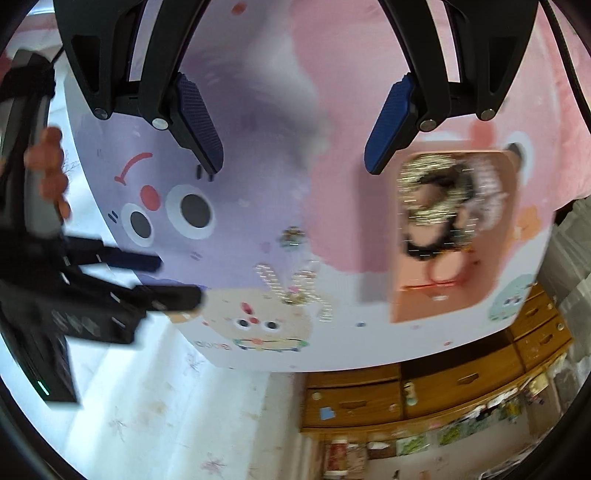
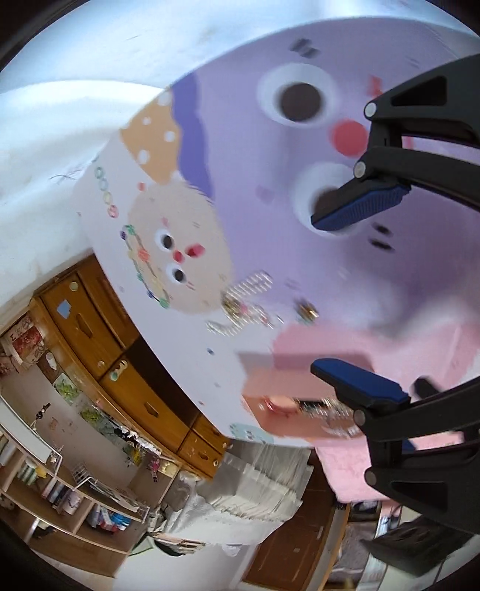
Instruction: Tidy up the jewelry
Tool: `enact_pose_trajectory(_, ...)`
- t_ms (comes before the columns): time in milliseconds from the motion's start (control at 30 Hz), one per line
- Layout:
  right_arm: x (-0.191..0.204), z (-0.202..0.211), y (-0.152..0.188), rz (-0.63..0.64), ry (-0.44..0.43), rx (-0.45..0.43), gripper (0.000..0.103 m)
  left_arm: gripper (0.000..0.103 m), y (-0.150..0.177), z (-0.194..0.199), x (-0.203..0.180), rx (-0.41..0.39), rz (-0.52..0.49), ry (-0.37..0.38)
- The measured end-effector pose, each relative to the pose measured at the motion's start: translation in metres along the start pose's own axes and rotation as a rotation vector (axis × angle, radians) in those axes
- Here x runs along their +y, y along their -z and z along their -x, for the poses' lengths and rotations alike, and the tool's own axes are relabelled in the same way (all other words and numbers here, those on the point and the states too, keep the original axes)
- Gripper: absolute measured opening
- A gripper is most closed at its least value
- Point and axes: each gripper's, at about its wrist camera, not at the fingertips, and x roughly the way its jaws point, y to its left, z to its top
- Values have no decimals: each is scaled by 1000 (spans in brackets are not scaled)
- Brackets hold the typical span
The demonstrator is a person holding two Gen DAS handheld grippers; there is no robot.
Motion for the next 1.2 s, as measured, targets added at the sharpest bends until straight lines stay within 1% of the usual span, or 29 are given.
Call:
enact_pose_trajectory(33,-2,-5,-5,31,26,-1,72,77,0,-7,-3,-10,1,-3)
enact_pose_trajectory(200,-1,-28,-18,207,90,-29,71,77,1,-46,-19,-72,19,-47)
enact_pose_trajectory(267,3,-41,-20,310,109,-33,63,77,-2,-58,-19,-92,35,-75)
enact_pose_trajectory(333,7,-54,-22,398,119,-19,59,77,-6,-64,-15,-113,59,-93)
enact_pose_trajectory(400,10,-63,-25,462,108,-9,54,76,-11,-71,-13,-134,83,-110)
enact_pose_trajectory(433,11,-67,-28,482,99,-7,51,74,-13,-73,-12,-147,94,-113)
enact_pose_trajectory(467,12,-72,-32,503,90,-8,48,70,-15,-74,-11,-159,103,-117)
enact_pose_trajectory(533,16,-78,-39,531,73,-9,43,69,-18,-77,-10,-173,108,-124)
enact_pose_trajectory(567,18,-80,-42,549,69,-12,41,66,-20,-80,-12,-177,104,-131)
enact_pose_trajectory(600,21,-84,-46,575,69,-11,40,60,-21,-82,-14,-178,98,-138)
enact_pose_trajectory(633,24,-87,-48,598,65,-7,37,56,-23,-86,-15,-174,94,-147)
enact_pose_trajectory(667,26,-89,-50,612,60,-2,33,49,-24,-89,-16,-166,96,-154)
enact_pose_trajectory(700,29,-92,-52,634,54,6,31,46,-25,-93,-16,-158,100,-152)
enact_pose_trajectory(767,33,-96,-55,655,38,24,24,44,-27,-95,-19,-164,102,-164)
enact_pose_trajectory(800,36,-98,-55,669,24,34,20,44,-28,-96,-20,-163,106,-167)
enact_pose_trajectory(833,38,-99,-54,686,8,42,18,44,-30,-98,-21,-162,106,-175)
enact_pose_trajectory(900,43,-101,-53,713,-14,54,17,42,-32,-99,-21,-162,110,-181)
enact_pose_trajectory(933,45,-102,-52,724,-22,63,16,39,-33,-100,-21,-163,113,-185)
enact_pose_trajectory(1000,47,-106,-51,730,-43,84,16,19,-35,-100,-19,-163,114,-206)
enact_pose_trajectory(1033,48,-108,-51,729,-50,95,16,19,-36,-100,-17,-163,118,-212)
enact_pose_trajectory(1100,49,-112,-52,726,-44,108,16,18,-36,-99,-13,-167,135,-192)
enact_pose_trajectory(1200,52,-116,-52,725,-51,126,16,18,-33,-96,-8,-164,146,-192)
